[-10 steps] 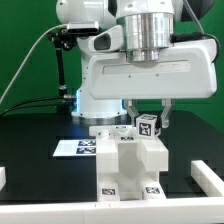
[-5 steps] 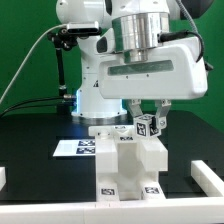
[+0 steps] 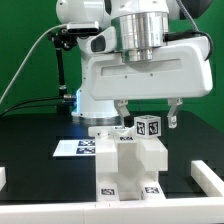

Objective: Assemble chair

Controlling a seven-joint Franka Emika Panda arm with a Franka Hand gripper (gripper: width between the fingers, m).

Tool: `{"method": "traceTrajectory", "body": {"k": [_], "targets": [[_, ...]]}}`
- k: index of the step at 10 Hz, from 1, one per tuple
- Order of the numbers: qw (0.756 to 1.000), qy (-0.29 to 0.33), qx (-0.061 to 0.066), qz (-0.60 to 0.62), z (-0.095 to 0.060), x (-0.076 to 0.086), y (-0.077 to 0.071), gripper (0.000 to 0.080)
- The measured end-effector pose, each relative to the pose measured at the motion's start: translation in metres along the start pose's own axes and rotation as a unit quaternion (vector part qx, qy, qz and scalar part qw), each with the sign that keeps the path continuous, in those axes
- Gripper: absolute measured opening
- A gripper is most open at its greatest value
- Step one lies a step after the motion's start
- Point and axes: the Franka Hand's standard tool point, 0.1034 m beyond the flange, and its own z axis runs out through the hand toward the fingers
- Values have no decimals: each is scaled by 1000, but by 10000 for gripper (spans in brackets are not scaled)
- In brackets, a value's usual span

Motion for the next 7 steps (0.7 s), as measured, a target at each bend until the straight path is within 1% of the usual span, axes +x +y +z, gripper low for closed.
{"method": "traceTrajectory", "body": {"k": [1,2,4,5,6,7], "targets": [[999,5,1,-47,1,-2,3,648],[997,11,0,-81,0,-4,10,648],[992,11,-1,-125,1,-3,10,649],[983,13,-8,-180,-1,-2,8,649],[965,19,-19,-260,-4,0,2,649],[958,19,-21,-286,-5,0,-1,649]]}}
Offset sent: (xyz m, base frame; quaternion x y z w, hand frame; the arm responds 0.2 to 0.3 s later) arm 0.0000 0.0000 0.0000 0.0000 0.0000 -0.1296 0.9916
